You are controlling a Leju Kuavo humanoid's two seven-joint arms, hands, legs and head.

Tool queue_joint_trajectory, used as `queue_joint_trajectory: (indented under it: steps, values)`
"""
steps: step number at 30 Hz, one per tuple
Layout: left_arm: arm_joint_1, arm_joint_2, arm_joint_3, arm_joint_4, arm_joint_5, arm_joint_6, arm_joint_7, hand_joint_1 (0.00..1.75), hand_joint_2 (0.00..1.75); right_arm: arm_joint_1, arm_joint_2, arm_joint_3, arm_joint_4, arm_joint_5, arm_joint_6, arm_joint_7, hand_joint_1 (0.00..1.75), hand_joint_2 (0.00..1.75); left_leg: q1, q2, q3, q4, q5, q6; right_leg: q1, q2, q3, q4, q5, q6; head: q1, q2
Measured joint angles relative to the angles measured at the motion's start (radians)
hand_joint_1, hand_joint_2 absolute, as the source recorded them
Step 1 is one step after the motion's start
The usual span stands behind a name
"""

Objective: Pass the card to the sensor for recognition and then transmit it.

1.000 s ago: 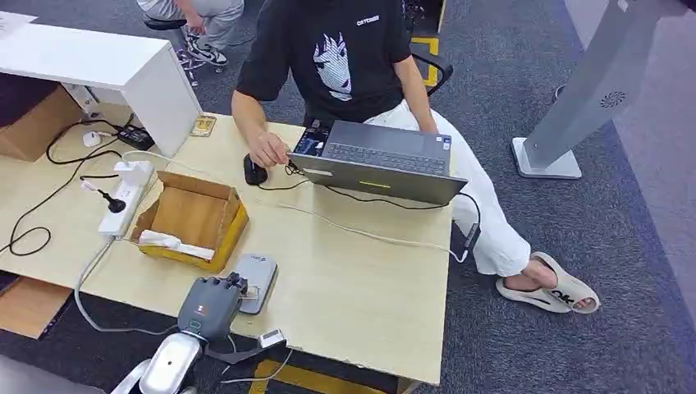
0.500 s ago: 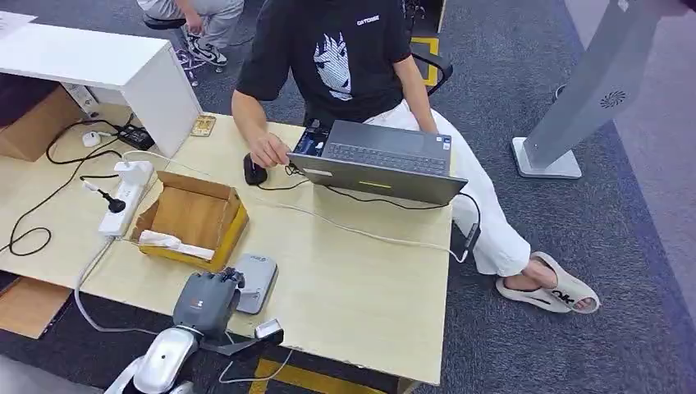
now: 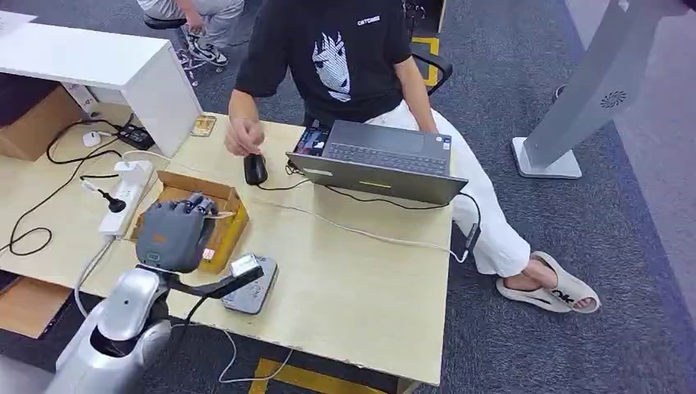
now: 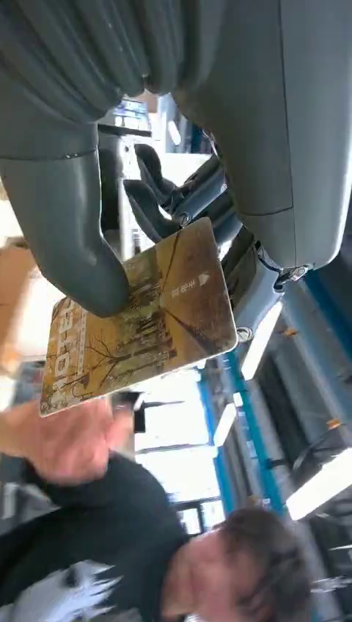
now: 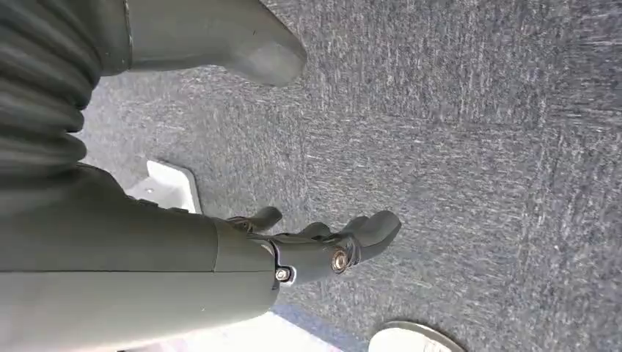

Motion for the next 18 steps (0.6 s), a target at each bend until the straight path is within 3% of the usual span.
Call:
queue_joint_trajectory:
  steps: [12, 13, 14, 18]
  values:
    - [-0.214, 0.098, 0.032, -0.005, -0.067, -0.053, 0.029, 1.75, 1.75, 0.001, -0.005, 0.000, 0.038, 0.018, -0.034, 0.005, 0.00, 1.75, 0.000, 0.000, 0.000, 0.000, 0.000, 0.000, 0.000, 0.000, -0.001, 0.000, 0.000, 0.000, 0.000, 0.000]
    - [-0.231, 0.108, 0.039, 0.002, -0.068, -0.058, 0.034, 0.24, 1.75, 0.001, -0.005, 0.000, 0.039, 0.018, -0.036, 0.010, 0.00, 1.75, 0.000, 0.000, 0.000, 0.000, 0.000, 0.000, 0.000, 0.000, 0.000, 0.000, 0.000, 0.000, 0.000, 0.000]
    - [-0.245, 0.114, 0.046, 0.007, -0.068, -0.061, 0.040, 0.00, 1.75, 0.001, -0.005, 0.000, 0.040, 0.022, -0.036, 0.013, 0.00, 1.75, 0.000, 0.000, 0.000, 0.000, 0.000, 0.000, 0.000, 0.000, 0.000, 0.000, 0.000, 0.000, 0.000, 0.000]
    - [-0.271, 0.125, 0.067, 0.029, -0.058, -0.068, 0.062, 0.00, 1.75, 0.001, -0.005, 0.000, 0.040, 0.034, -0.033, 0.026, 0.00, 1.75, 0.000, 0.001, 0.000, 0.000, 0.001, -0.001, 0.000, 0.001, -0.001, 0.000, 0.000, 0.000, 0.000, 0.000]
